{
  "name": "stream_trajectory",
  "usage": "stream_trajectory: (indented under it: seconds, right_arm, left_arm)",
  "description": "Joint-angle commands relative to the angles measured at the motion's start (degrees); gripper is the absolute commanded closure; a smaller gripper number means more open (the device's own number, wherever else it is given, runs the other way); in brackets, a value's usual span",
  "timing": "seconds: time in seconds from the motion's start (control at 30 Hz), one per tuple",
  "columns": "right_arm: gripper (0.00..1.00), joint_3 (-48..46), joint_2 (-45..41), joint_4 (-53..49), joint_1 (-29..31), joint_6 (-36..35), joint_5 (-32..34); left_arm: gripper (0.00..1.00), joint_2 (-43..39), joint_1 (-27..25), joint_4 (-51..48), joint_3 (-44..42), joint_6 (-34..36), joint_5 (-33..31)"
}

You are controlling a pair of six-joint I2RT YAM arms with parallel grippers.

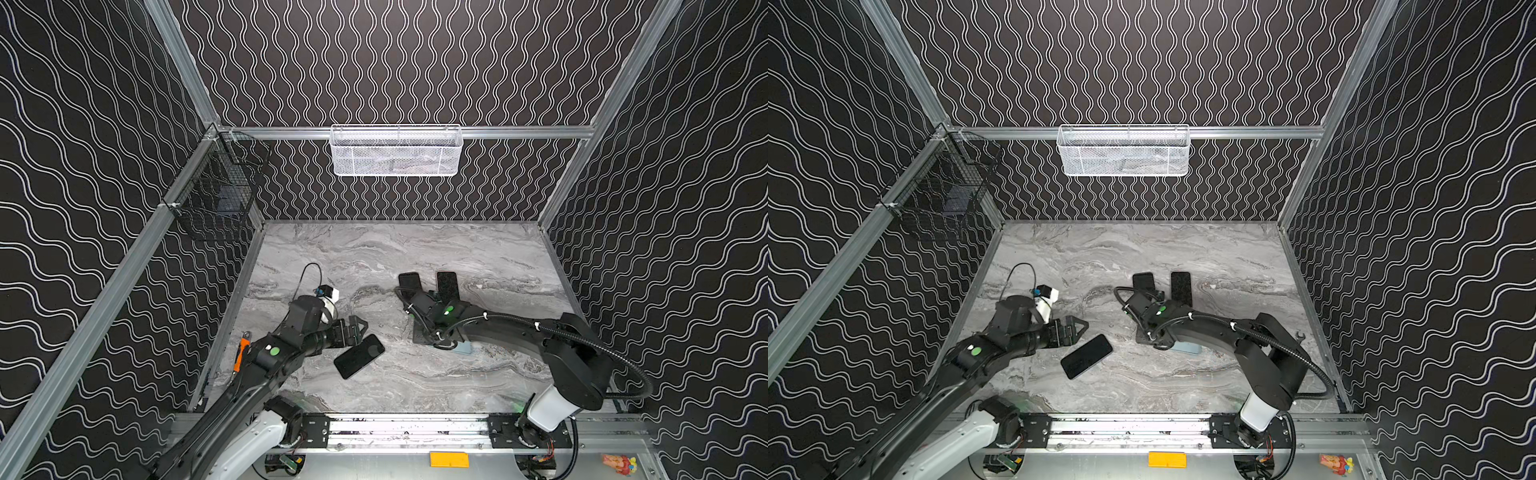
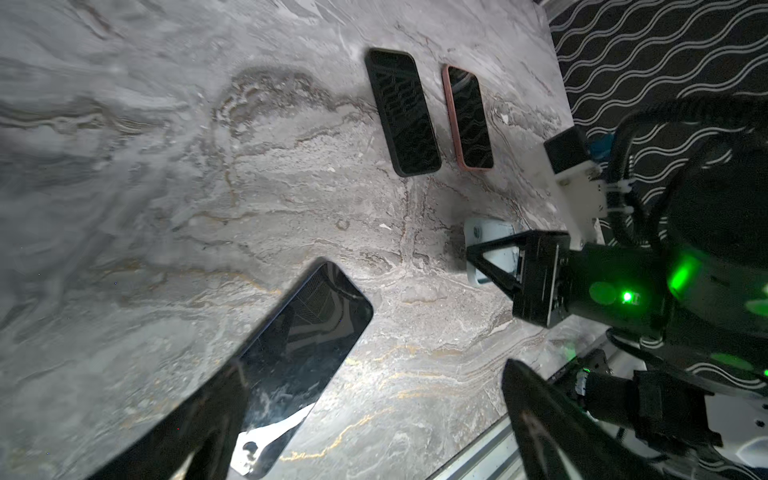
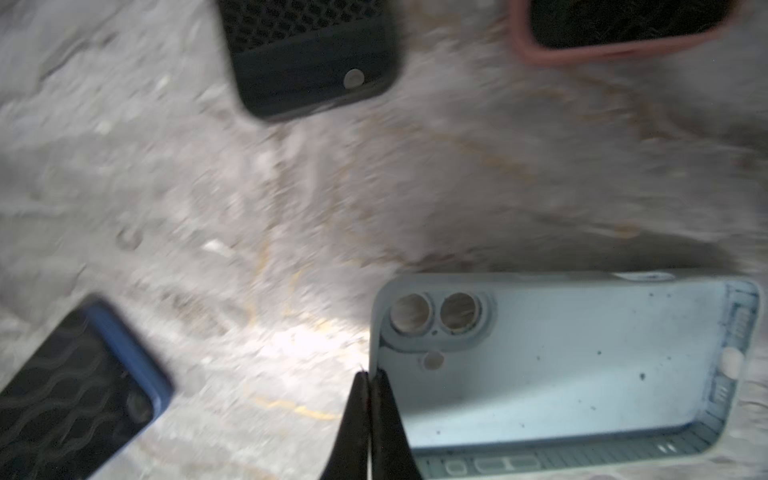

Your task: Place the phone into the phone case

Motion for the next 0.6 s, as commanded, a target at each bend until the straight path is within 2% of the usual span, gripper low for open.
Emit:
stream_trajectory:
  seconds: [0.0,0.17,0.23,0.4,0.47,0.57]
  right_arm:
    - [1.0,1.17,2.08,-1.71,2.57,-0.81,-0.91]
    - [1.0,0.39,4.65,2.01,4.29,-2.09,-5.15]
    - [0.93,0.95,5.01,1.59,4.3,-2.86,-5.44]
    - [0.62,3.39,0.25,0.98,4.22,-5.43,-5.54]
    - [0.56,3.69,-2.07,2.46,3.5,-6.54,-6.97]
    - [0.51,2.48,-4.14,8.65,0.17,-8.51,-14.29]
  left_arm:
    - [0.01,-4.66,-0.02,-6.79,0.13,-3.16,-7.12]
    - [0.01,-8.43,-0.01,-11.98,0.19,-5.98,-8.98]
    - [0.01,-8.44,-0.02,-12.44,-0.47,-7.77,-7.4]
    - [0.01,-6.34,-0.01,-12.13,-4.07,-13.1,-1.52]
    - [0.01,-5.99,-0.01,-11.2,-6.03,-15.87,1.46]
    - [0.01,-6.06,-0.02,-8.56,-9.53,-19.13,4.89]
